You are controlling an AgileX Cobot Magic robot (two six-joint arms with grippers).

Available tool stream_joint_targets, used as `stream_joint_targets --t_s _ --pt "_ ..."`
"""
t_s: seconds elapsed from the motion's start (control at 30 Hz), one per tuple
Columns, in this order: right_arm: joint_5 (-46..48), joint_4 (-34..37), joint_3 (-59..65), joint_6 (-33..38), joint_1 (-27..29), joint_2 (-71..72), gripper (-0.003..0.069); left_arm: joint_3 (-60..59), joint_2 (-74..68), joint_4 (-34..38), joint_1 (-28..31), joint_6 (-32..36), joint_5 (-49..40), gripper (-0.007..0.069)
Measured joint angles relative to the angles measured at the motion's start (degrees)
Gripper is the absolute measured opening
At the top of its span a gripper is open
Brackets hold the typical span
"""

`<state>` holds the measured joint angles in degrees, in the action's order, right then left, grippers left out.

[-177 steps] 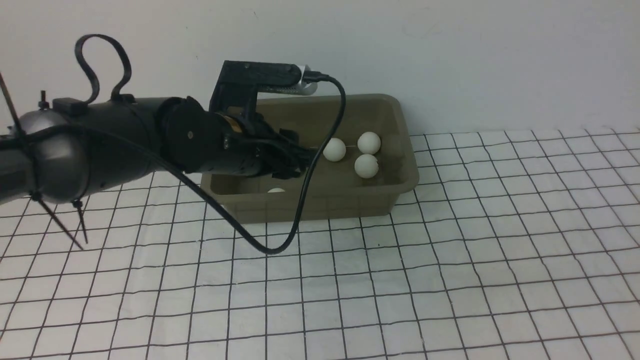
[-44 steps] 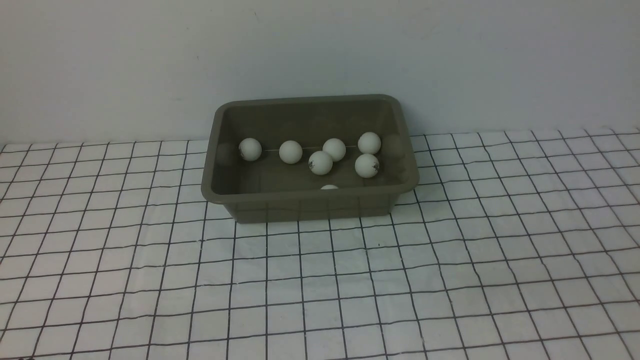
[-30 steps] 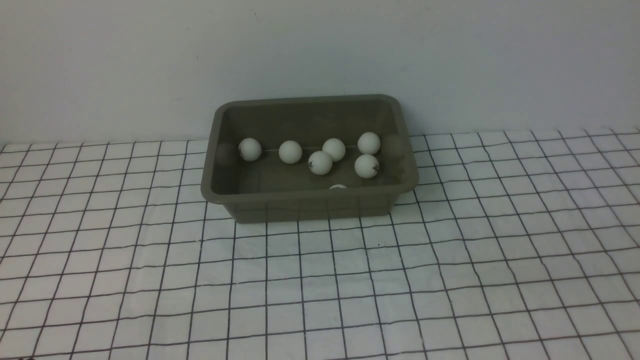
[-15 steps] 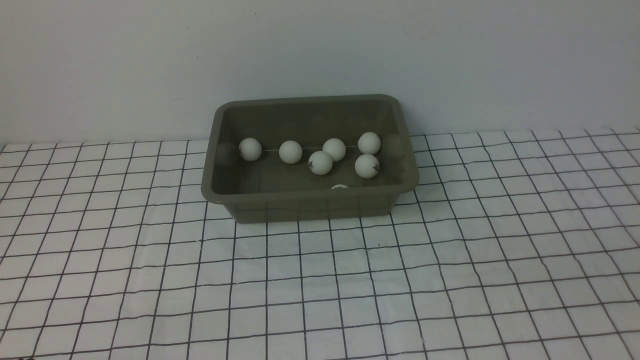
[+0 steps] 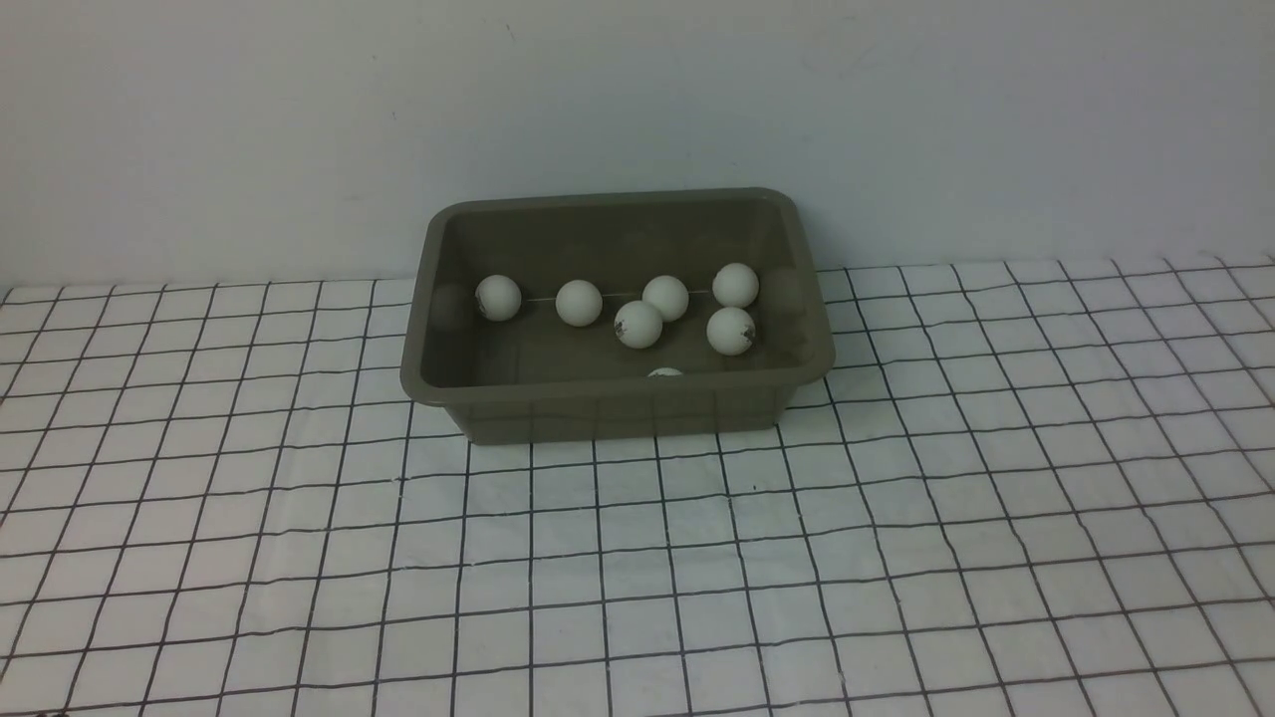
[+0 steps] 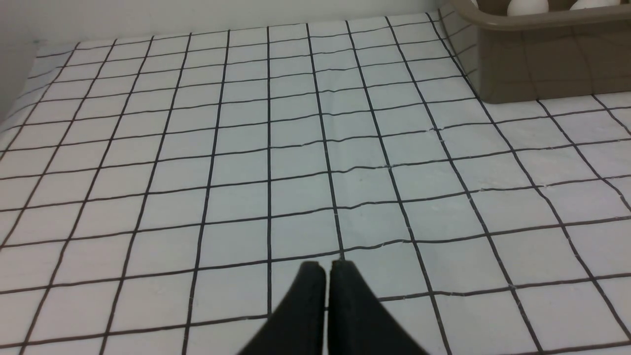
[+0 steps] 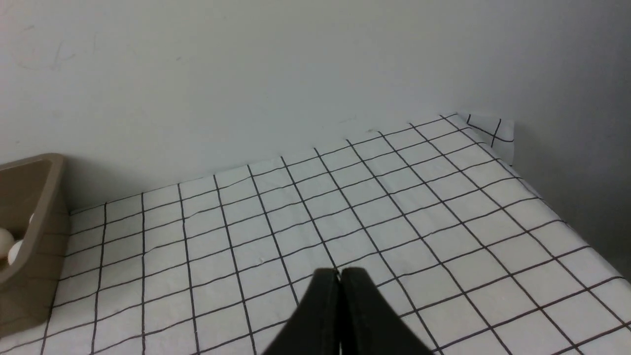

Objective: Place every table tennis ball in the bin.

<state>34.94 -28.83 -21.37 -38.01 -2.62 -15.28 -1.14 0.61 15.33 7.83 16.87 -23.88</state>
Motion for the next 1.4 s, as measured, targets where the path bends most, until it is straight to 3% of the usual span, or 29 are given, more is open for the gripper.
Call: stream_joint_targets --t_s 0.07,0.2,0.27,0.4,0.53,0.73,1.4 --pt "0.0 4.13 0.0 4.76 0.0 0.0 -0.0017 0.0 0.0 0.0 0.0 0.0 0.0 -0.0004" --pt "0.06 14.87 0.0 20.63 0.0 0.27 -0.0017 0.0 0.0 0.0 0.0 0.0 0.0 -0.0004" --pt "0.3 22.28 0.0 32.03 0.0 1.53 -0.0017 0.0 0.0 0.0 0.0 0.05 0.0 -0.0004" --pt "0.55 30.27 0.85 44.26 0.0 5.08 -0.0017 0.0 0.0 0.0 0.0 0.05 0.0 -0.0004" --pt "0.44 31.84 4.7 44.8 0.0 9.61 -0.0017 0.0 0.0 0.0 0.0 0.05 0.0 -0.0004" --pt "-1.77 31.79 11.77 39.59 0.0 15.62 -0.0017 0.0 0.0 0.0 0.0 0.05 0.0 -0.0004" --pt "-13.02 30.33 22.56 37.46 0.0 15.98 -0.0017 0.0 0.0 0.0 0.0 0.05 0.0 -0.0004"
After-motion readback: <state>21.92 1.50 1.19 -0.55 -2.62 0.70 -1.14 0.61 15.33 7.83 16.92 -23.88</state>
